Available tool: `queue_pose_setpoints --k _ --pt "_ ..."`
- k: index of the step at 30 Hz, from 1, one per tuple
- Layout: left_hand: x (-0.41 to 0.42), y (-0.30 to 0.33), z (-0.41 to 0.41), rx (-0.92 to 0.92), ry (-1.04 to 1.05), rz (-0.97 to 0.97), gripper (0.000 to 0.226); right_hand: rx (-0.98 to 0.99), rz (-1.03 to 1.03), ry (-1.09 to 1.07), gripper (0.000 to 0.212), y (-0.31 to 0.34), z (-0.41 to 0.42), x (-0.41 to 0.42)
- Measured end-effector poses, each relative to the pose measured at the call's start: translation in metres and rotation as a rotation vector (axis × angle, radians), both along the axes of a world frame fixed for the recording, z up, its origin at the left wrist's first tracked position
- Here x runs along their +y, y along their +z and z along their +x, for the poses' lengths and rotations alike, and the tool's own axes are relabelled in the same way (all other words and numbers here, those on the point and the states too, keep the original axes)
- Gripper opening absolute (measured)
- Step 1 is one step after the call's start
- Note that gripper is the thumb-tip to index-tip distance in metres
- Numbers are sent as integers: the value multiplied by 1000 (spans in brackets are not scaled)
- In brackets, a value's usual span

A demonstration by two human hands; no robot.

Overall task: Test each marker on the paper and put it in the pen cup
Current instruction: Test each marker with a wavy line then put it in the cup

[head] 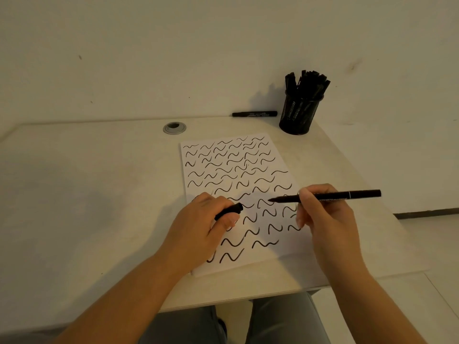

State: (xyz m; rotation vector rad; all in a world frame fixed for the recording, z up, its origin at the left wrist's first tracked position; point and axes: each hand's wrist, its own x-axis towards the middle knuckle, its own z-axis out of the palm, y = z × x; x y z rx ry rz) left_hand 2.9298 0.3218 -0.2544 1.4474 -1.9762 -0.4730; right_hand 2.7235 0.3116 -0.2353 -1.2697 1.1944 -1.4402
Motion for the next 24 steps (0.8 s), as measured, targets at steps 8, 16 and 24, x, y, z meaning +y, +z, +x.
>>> queue_pose_setpoints --k 8,16,24 --pt "0 2 0 -12 -7 -15 19 -199 8 183 33 2 25 -8" --pt "1 5 -1 1 -10 -30 36 -122 49 172 33 -1 31 -12" --pt "0 6 -2 19 20 -45 27 -26 -6 374 18 -1 41 -18"
